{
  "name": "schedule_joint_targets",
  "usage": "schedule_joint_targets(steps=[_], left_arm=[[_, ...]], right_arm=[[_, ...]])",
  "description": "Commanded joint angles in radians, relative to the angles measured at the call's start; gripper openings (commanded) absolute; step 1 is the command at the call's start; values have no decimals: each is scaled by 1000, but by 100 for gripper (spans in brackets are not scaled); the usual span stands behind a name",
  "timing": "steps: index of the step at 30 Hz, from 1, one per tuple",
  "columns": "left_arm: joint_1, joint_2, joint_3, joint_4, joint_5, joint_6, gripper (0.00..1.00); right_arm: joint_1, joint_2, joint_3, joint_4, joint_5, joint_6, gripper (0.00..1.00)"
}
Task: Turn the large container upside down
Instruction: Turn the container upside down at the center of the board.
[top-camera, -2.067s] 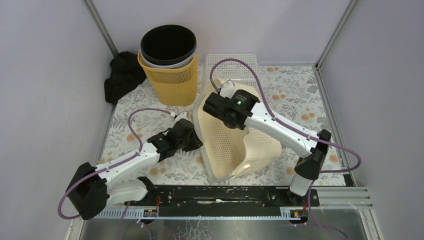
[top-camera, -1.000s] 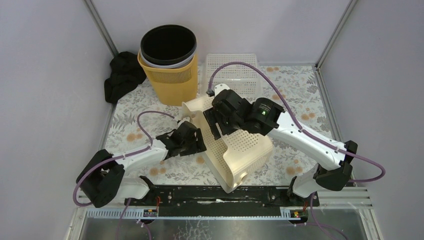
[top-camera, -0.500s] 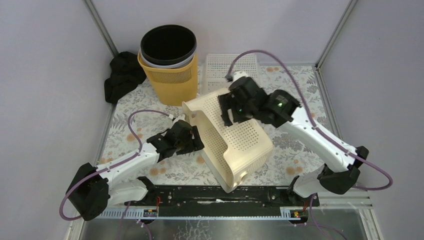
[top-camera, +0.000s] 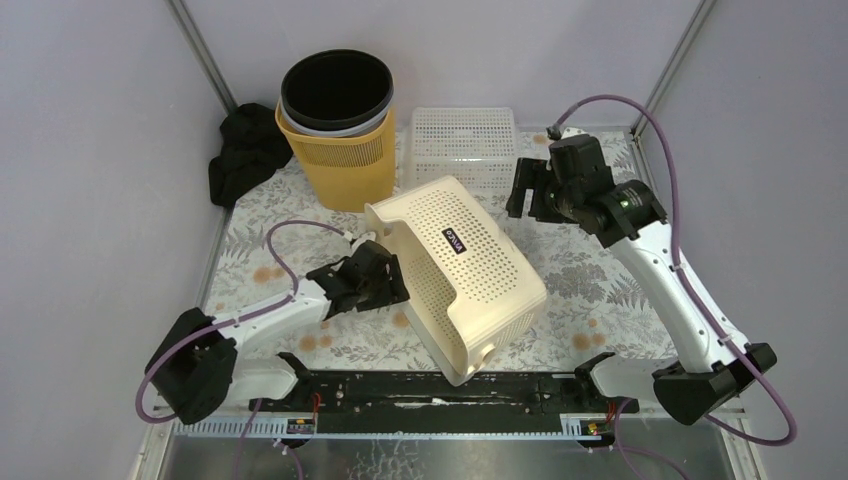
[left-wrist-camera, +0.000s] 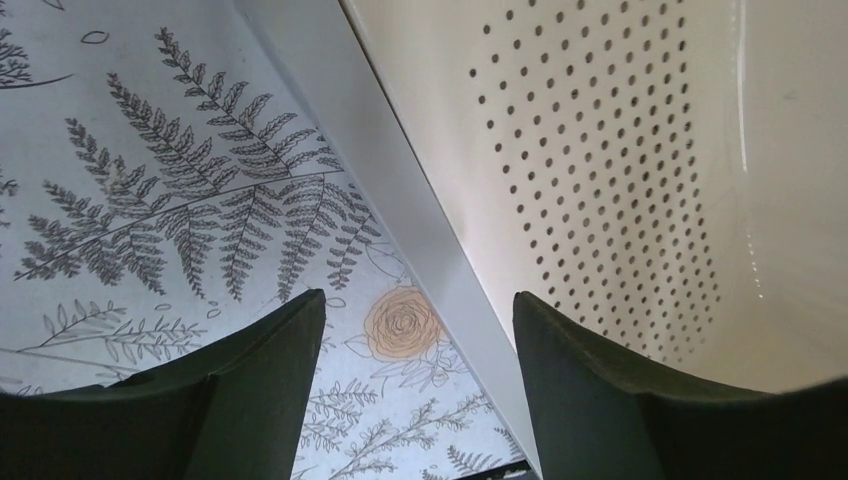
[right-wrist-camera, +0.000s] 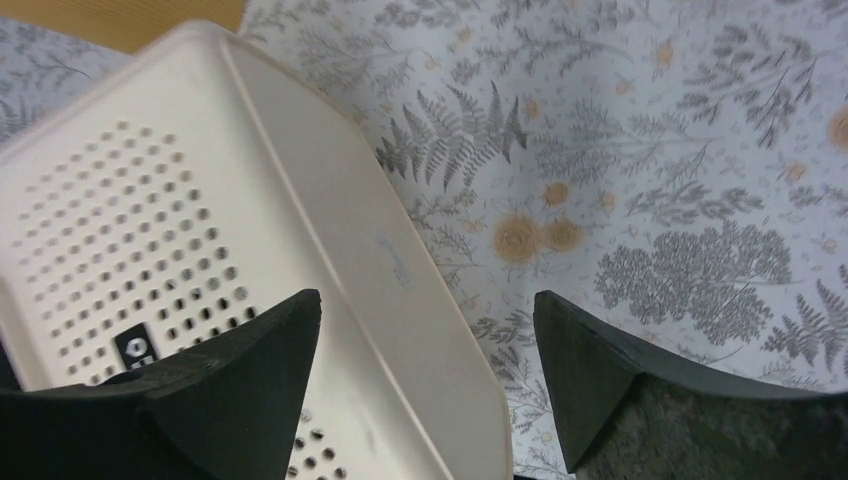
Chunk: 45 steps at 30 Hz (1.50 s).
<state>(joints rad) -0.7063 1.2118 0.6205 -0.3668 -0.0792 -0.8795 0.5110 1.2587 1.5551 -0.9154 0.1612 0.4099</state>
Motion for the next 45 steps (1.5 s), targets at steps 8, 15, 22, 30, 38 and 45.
schedule_joint_targets(steps=[8,15,22,30,38,45], left_arm=[[-11,230,68,189,-19,14,74],[-21,411,188,224,-35,55,73],[-55,515,292,223,-24,68,73],[-97,494,308,213,-11,57,73],[-99,342,222,174,-27,45,77],[-98,244,180,146,14,40,85]], right_arm=[[-75,-124,-270,185,-328,61,79],[-77,-246,-333,126,-382,89,78],[-76,-324,-403,106,-370,127,77],[-76,-315,-368,113,-372,123,77],[-76,-309,-372,132,-378,127,77],[-75,-309,-367,132,-375,127,78]])
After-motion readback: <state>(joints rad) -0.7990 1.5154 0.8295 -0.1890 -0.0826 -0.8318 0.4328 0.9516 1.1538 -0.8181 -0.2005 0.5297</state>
